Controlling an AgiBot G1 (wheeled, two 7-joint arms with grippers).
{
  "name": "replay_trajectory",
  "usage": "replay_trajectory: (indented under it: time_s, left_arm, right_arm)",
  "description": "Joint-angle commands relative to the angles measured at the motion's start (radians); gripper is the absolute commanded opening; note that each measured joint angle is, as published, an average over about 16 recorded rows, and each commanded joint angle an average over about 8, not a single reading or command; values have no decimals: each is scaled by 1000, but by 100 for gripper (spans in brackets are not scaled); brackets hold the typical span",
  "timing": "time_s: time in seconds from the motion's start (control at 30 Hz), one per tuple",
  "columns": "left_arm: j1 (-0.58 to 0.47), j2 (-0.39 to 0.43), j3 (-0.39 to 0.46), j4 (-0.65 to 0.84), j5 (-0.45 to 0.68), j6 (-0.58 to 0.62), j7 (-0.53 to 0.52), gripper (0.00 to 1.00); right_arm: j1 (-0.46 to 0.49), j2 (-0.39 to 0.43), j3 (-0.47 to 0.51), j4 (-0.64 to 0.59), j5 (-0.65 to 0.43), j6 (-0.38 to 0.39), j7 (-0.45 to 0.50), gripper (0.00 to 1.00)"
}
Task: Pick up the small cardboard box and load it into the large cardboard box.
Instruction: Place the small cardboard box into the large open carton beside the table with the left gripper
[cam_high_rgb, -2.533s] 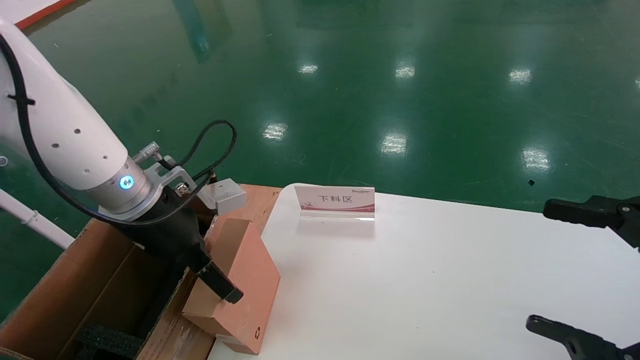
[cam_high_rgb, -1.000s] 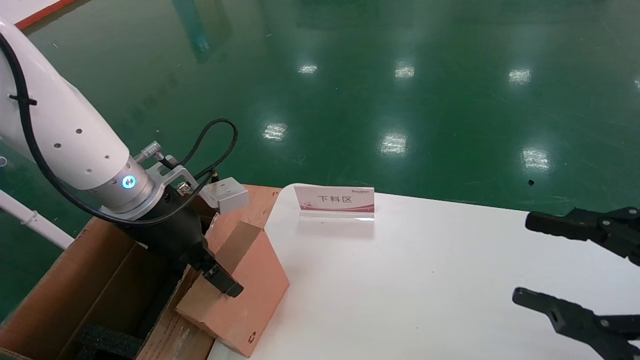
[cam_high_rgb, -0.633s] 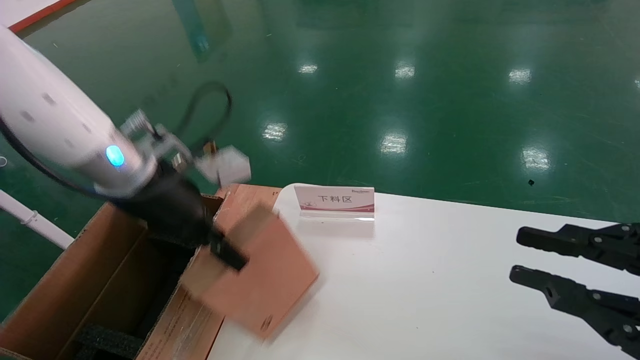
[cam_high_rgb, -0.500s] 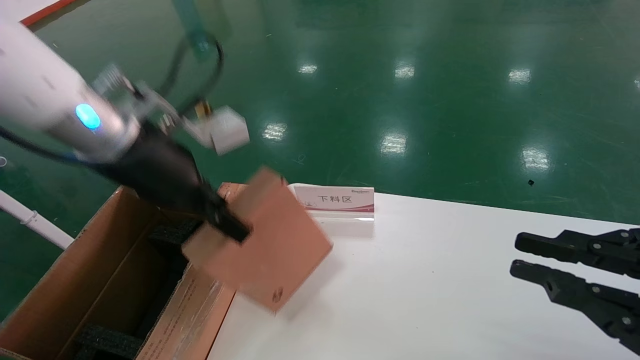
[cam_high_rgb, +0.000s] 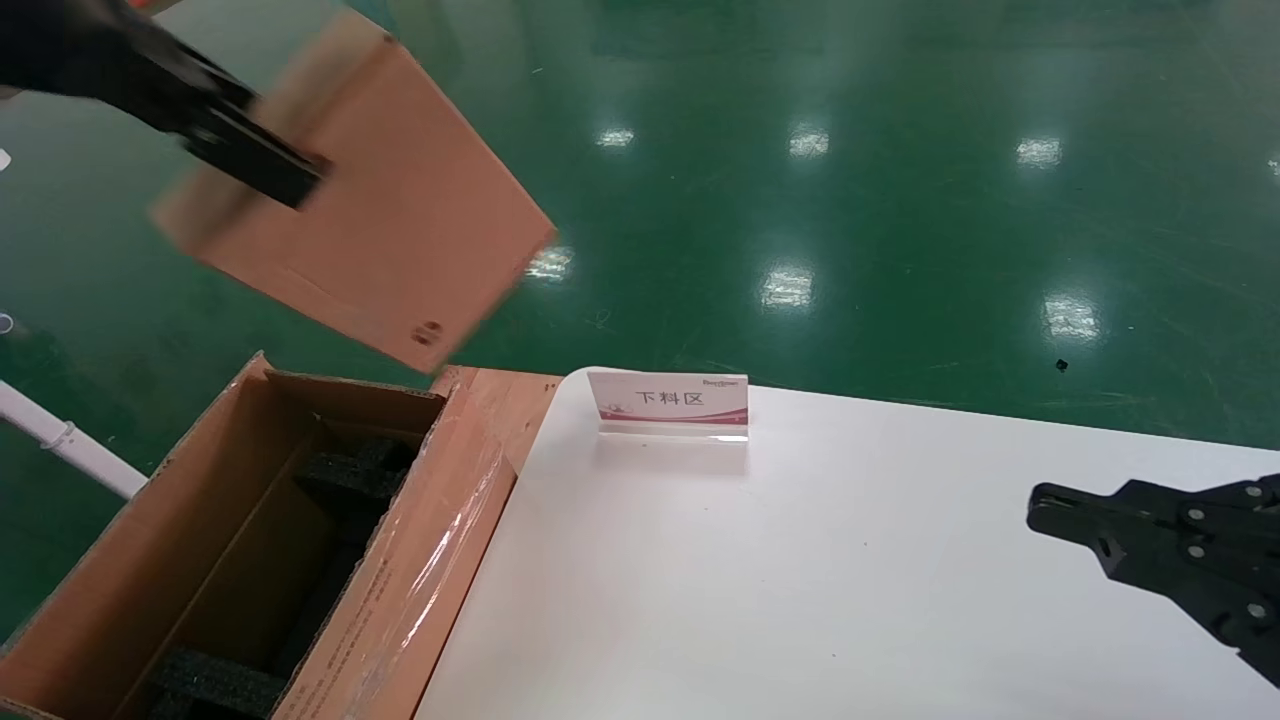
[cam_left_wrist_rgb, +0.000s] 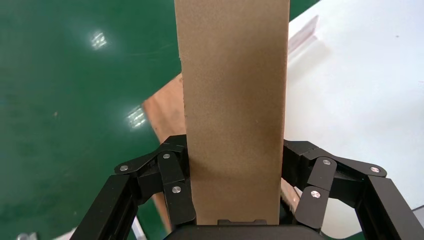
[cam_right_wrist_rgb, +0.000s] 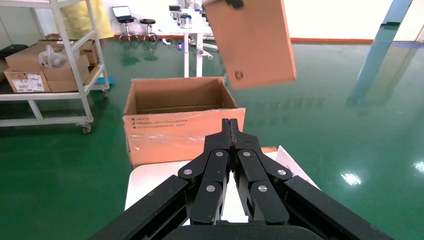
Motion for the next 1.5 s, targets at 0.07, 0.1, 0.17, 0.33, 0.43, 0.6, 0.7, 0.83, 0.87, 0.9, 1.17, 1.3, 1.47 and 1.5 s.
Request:
replay_trajectory:
  time_s: [0.07, 0.1, 0.17, 0.33, 0.43, 0.6, 0.7, 0.83, 0.87, 0.9, 1.17, 1.3, 1.47, 1.5]
  left_arm:
    - [-77, -25, 63, 9, -11, 3, 25, 0]
    - [-95, -40, 77, 1, -13, 11, 24, 0]
    - [-124, -68, 108, -18, -16, 27, 17, 0]
    - [-172, -122, 204, -75, -24, 51, -17, 0]
    - [-177, -139, 255, -93, -21, 51, -36, 0]
    - [-176, -151, 353, -104, -8, 53, -55, 0]
    - [-172, -143, 453, -103, -15, 55, -64, 0]
    - [-176, -111, 618, -79, -59, 52, -68, 0]
    - [-178, -103, 653, -67, -72, 50, -66, 0]
    - [-181, -98, 684, -54, -83, 47, -61, 0]
    - [-189, -120, 741, 31, -45, 28, -8, 0]
    - [-186, -154, 712, 31, 13, 21, -5, 0]
    - [-179, -207, 649, -9, 92, 15, -40, 0]
    - [-177, -219, 635, -23, 108, 15, -51, 0]
  right_arm:
    - [0, 0, 0, 0, 0, 0, 0, 0]
    - [0, 0, 0, 0, 0, 0, 0, 0]
    - [0, 0, 0, 0, 0, 0, 0, 0]
    - [0, 0, -1, 0, 0, 0, 0, 44]
    - [0, 0, -1, 0, 1, 0, 0, 81]
    - [0, 0, -1, 0, 1, 0, -1, 100]
    - [0, 1, -1, 0, 1, 1, -1, 100]
    - [0, 1, -2, 0, 1, 1, -1, 100]
    - [0, 1, -2, 0, 1, 1, -1, 100]
    - [0, 1, -2, 0, 1, 1, -1, 100]
    - [0, 1, -2, 0, 1, 1, -1, 100]
    - [1, 1, -2, 0, 2, 1, -1, 100]
    - [1, 1, -3, 0, 2, 1, -1, 100]
    - [1, 1, -3, 0, 2, 1, -1, 100]
